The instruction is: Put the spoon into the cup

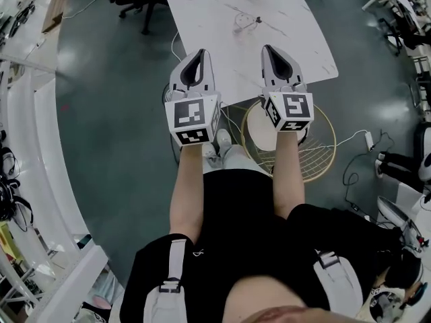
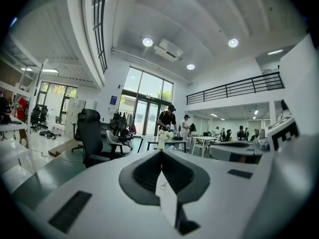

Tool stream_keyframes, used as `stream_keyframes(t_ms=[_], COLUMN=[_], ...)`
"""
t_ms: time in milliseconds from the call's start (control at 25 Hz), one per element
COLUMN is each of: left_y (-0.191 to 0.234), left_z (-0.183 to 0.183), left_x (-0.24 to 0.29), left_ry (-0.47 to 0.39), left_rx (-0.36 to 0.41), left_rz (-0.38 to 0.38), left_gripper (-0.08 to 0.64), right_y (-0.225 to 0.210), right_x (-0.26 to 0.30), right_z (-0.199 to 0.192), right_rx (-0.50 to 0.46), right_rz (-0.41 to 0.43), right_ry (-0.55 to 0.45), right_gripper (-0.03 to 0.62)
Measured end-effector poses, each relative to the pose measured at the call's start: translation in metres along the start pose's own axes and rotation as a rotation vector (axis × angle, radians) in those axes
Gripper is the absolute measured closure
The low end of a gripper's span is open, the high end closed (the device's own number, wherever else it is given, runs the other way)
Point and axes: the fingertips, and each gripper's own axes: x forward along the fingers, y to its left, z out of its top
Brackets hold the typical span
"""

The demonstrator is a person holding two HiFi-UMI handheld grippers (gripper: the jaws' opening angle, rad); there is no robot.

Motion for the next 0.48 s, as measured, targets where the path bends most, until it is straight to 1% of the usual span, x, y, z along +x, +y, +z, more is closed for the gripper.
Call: stream_keyframes(t_ms=[200, 480], left_y=[0.012, 0.005], left_z=[-0.002, 0.0], left_x=[-0.012, -0.023], left_ry=[0.002, -0.012], left_rx=[0.014, 0.029], left_rz=[0.019, 0.011], left_gripper=[0.548, 0.548], right_y=[0.021, 0.038], right_x=[0.001, -0.007], right_z=[0.0, 0.008], right_rx=[0.005, 0.005], right_rz=[0.022, 0.069], right_ry=[0.01, -0.003], right_gripper=[0.586, 0.586])
